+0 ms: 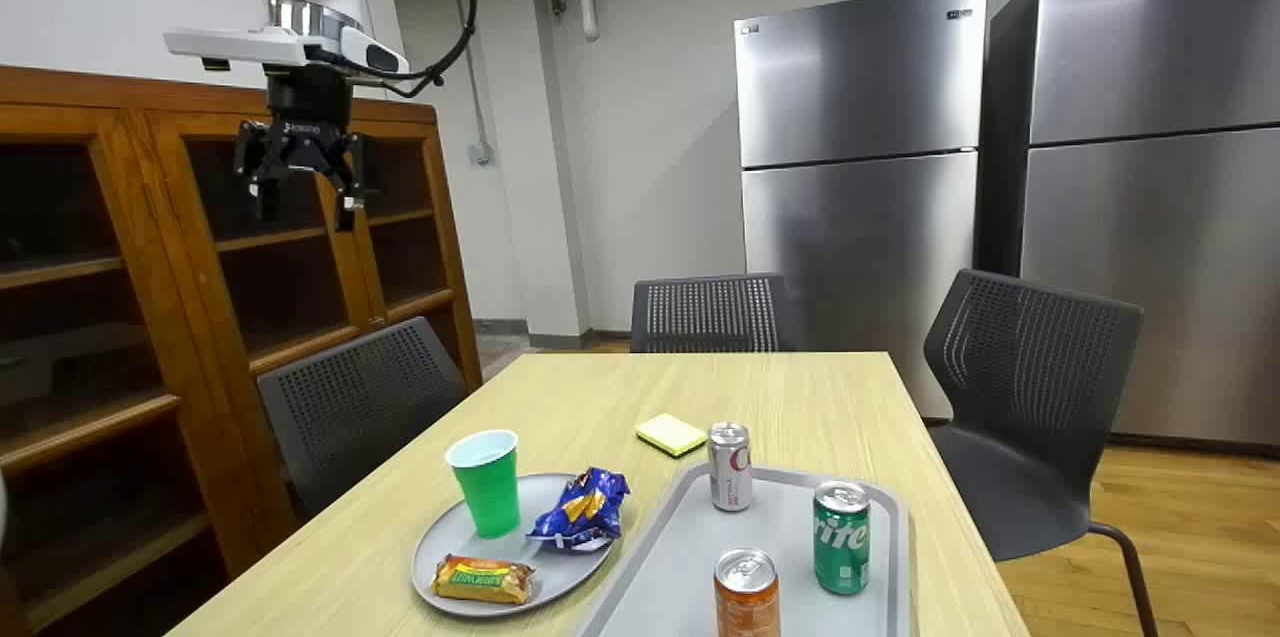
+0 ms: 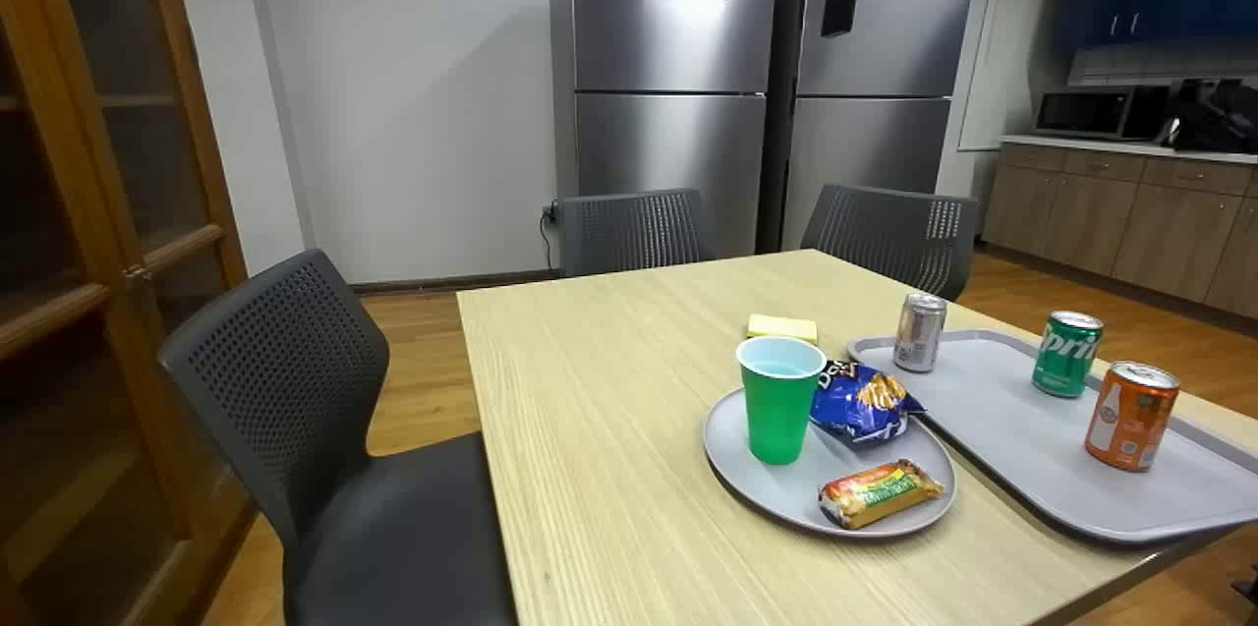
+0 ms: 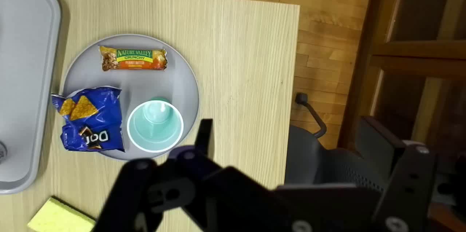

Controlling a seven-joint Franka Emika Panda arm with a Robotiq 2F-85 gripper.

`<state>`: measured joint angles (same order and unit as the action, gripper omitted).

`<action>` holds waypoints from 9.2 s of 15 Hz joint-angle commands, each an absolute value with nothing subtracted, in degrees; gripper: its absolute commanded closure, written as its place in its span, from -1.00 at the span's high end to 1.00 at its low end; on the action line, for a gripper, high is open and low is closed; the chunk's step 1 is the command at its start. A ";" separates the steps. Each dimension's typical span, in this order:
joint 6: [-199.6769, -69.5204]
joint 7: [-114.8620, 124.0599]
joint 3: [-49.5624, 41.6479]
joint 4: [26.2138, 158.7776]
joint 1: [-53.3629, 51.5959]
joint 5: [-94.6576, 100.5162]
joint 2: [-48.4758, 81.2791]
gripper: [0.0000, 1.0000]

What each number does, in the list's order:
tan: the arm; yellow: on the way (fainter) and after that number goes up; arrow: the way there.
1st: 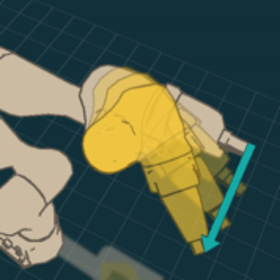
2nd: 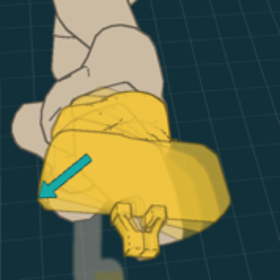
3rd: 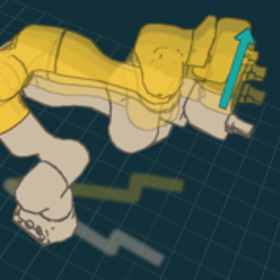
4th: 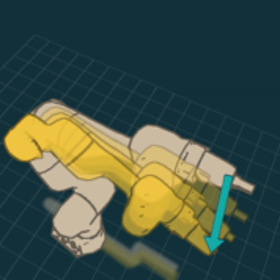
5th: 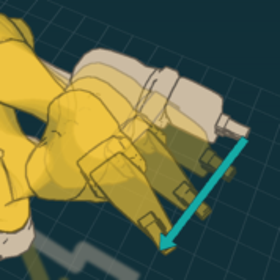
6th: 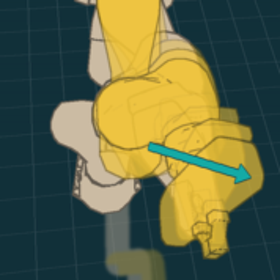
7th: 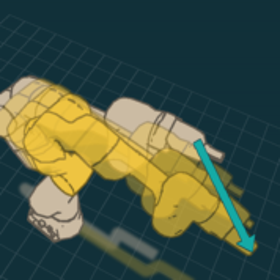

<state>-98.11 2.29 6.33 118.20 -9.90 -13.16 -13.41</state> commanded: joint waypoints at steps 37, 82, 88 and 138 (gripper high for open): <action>-126.51 11.78 5.01 121.63 -8.18 1.69 8.04 1.00; -140.05 12.73 2.45 124.71 -12.61 9.24 22.08 -1.00; -138.77 12.30 2.64 125.12 -12.51 8.77 20.39 -0.98; -128.59 11.21 5.55 101.06 -20.09 11.80 34.90 -0.98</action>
